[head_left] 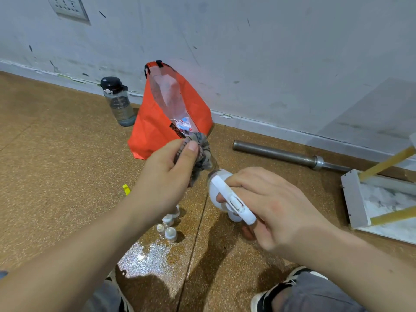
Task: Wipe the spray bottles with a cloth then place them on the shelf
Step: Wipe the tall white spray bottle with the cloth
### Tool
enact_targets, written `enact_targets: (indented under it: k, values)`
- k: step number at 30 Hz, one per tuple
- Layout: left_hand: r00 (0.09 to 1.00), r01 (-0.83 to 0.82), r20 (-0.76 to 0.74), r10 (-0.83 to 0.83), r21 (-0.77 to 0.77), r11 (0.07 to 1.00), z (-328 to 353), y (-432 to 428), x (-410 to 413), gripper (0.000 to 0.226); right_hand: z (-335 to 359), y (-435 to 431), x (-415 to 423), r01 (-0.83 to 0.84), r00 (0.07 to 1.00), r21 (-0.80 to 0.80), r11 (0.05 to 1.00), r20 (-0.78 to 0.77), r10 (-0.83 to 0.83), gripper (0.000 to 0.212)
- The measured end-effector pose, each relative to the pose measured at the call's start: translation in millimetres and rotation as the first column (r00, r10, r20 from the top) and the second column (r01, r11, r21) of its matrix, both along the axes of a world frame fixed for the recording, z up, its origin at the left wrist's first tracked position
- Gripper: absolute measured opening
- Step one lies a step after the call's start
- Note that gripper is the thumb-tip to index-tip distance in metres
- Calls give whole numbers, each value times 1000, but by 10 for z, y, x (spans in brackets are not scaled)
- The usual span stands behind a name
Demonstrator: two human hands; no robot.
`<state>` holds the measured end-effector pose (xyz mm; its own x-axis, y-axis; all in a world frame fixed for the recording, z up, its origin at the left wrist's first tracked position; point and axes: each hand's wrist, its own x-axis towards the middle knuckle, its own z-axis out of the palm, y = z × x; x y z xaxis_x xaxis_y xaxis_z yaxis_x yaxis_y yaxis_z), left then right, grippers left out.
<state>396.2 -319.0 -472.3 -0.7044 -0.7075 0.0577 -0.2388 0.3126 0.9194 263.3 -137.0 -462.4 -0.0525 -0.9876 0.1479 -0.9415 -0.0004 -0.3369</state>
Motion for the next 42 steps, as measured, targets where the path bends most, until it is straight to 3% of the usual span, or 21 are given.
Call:
enact_targets:
  k: [1,3,6,9,13,16,18,20,22,25,29,33,38,40,42]
  values:
    - [999,19,-40,-21,-39,999,92,30,16,38,-9,-12,-7,2,1000,-9,1000,9,-2,62]
    - [978,153,-98,-184,-263,953,238,125,81,31,-27,-31,-22,15,999,-30,999,31,-14,59]
    - [890,420,55,-452,-482,769,232,223,206,33,-31,-42,-26,40,999,-34,999,2,-40,58]
    - [870,471,80,-486,-426,773,141,167,215,41,-52,-30,-56,60,998,-13,998,17,-59,60]
    - [871,483,74,-485,-300,823,62,99,177,32,-73,-19,-68,57,998,23,998,-3,-57,54]
    - [925,379,130,-356,-275,884,-82,32,161,26,-70,-9,-65,23,1000,19,1000,4,-23,53]
    - [959,275,155,-238,-298,914,-123,-34,138,33,-60,5,-79,25,999,-6,1000,26,-25,54]
    - [979,203,66,-192,-323,924,-24,-21,137,34,-46,0,-83,6,999,-17,1000,32,-6,55]
    - [957,261,-21,-290,-380,888,153,87,183,27,-46,-19,-75,-10,1000,-11,1000,8,10,50]
    - [869,465,128,-477,-537,703,178,236,276,39,-59,-27,-59,21,999,14,1000,-43,-20,40]
    - [862,498,152,-484,-436,750,3,137,259,46,-28,-8,-66,36,999,9,999,-32,-36,55]
    - [883,467,53,-466,-185,865,-47,64,204,32,21,-7,-94,10,987,22,1000,163,-14,43]
    - [852,518,101,-513,-305,799,26,127,208,44,63,29,-130,1,936,96,995,350,-35,30]
    - [866,492,98,-490,-346,799,12,129,175,33,80,32,-104,-7,904,155,988,423,-60,19]
    - [903,418,81,-423,-401,815,13,133,146,21,115,18,-59,44,832,193,980,536,-143,23]
